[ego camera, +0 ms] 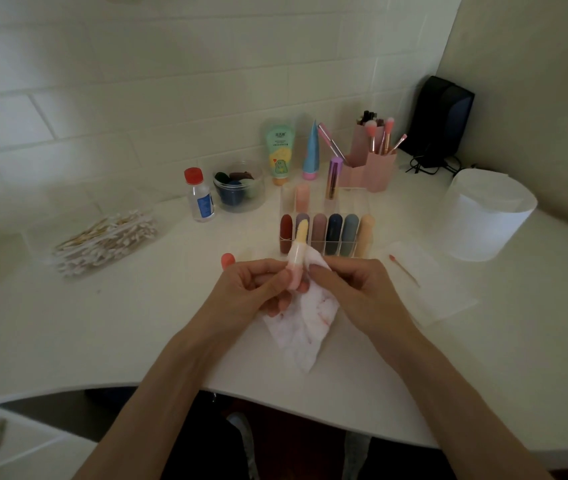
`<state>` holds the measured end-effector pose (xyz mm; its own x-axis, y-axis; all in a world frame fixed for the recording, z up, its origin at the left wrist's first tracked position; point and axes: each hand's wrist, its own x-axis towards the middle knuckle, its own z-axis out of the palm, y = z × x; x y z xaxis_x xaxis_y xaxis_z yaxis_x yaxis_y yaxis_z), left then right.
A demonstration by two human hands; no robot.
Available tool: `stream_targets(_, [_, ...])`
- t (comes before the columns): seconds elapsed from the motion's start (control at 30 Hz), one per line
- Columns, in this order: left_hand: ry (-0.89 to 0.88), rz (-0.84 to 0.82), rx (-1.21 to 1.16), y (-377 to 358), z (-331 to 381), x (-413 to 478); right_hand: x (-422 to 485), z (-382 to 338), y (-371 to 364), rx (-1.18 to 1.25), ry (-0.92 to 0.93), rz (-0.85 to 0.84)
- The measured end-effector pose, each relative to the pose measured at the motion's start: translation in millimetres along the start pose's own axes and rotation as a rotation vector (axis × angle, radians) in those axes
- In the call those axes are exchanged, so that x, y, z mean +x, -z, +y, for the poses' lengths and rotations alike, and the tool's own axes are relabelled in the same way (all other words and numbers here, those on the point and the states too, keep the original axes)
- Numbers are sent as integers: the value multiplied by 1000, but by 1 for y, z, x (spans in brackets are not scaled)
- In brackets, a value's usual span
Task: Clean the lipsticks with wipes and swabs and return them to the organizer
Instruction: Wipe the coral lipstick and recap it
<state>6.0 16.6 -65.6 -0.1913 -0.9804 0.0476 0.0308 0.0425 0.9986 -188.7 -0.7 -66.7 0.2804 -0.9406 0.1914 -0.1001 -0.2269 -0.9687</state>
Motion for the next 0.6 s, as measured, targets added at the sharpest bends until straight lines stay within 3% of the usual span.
stream_targets(0.17, [-11,-38,-69,3,-2,-2,6,3,1,238,-225,1])
stream_targets(0.3, [19,-128,-124,5,-4,-1,2,2,6,222,-51,-94])
stream_targets(0.43, [70,-206,-183,3,1,-3,4,5,4,183,11,-133])
stream_targets(0.6, [104,-149,-147,0,5,-6,3,4,0,173,30,-162])
